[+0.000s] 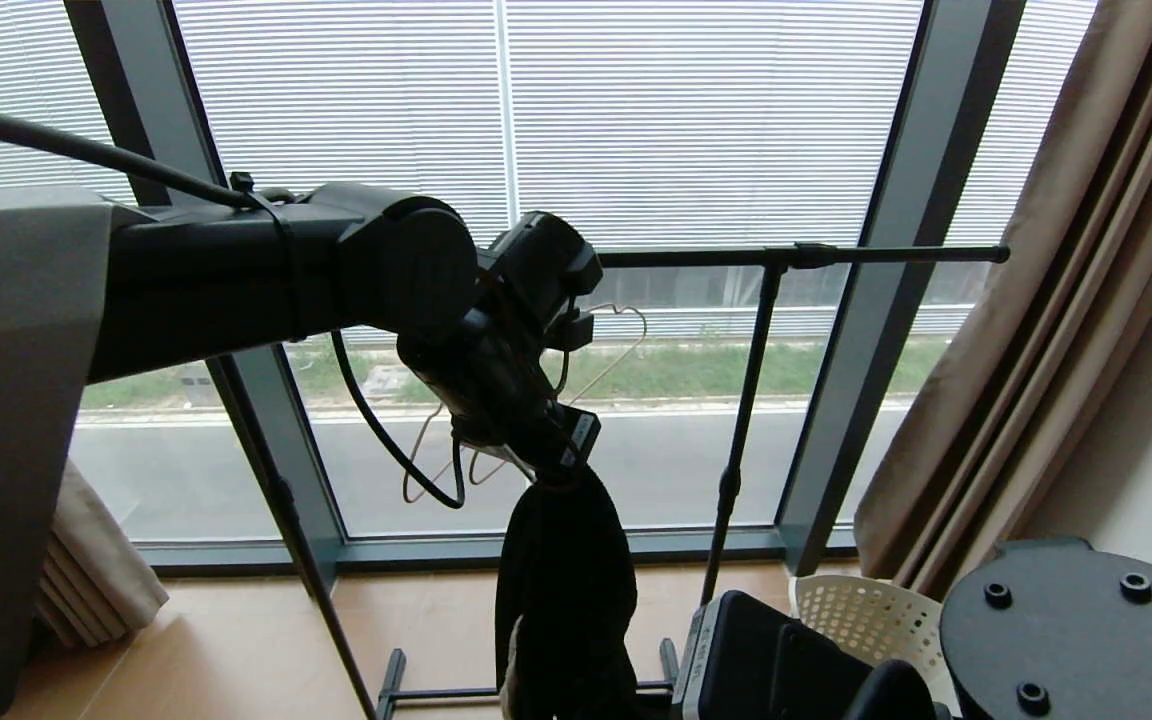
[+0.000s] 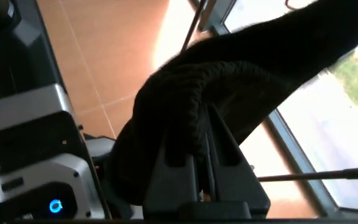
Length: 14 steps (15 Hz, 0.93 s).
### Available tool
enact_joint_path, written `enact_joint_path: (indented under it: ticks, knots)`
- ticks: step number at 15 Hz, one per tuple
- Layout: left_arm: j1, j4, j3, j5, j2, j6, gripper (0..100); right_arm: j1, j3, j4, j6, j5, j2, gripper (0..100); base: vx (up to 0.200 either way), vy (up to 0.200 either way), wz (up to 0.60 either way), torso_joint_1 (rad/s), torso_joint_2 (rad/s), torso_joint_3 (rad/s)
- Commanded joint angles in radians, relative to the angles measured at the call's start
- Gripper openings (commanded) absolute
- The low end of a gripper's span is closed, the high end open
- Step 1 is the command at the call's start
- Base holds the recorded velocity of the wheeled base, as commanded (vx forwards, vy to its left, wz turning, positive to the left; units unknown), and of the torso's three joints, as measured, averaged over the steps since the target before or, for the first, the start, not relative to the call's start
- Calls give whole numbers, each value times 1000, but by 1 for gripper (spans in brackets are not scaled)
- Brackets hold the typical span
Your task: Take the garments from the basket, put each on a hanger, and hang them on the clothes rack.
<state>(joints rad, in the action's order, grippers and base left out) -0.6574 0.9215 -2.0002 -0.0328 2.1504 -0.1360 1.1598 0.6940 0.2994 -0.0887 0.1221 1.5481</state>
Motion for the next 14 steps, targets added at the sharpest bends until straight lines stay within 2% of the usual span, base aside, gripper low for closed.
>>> enact_joint_path:
  ticks: [1, 4, 8, 9, 11, 12, 13, 14]
  knots:
    - [-5, 0, 0, 1, 11, 1, 0, 23, 19, 9, 35, 2, 35, 0, 0, 0, 0, 0, 0, 0]
    - [-8, 0, 0, 1, 8, -1, 0, 24, 19, 72, 64, 53, 84, 0, 0, 0, 0, 0, 0, 0]
    - [-7, 7, 0, 2, 2, -1, 0, 21, 13, 69, 61, 59, 72, 0, 0, 0, 0, 0, 0, 0]
    - [-1, 39, 0, 2, -20, 1, 0, -63, -8, 35, 1, 65, 30, 0, 0, 0, 0, 0, 0, 0]
    - [13, 102, 0, 1, -57, 3, 0, -204, -28, -9, -175, 56, -8, 0, 0, 0, 0, 0, 0, 0]
    - [15, 109, 0, 1, -64, 3, 0, -227, -28, -11, -195, 56, -13, 0, 0, 0, 0, 0, 0, 0]
    - [22, 128, 0, 1, -110, 9, 0, -304, -13, -8, -224, 56, -10, 0, 0, 0, 0, 0, 0, 0]
    - [27, 126, 0, 1, -129, 18, 0, -328, 2, -11, -224, 59, -6, 0, 0, 0, 0, 0, 0, 0]
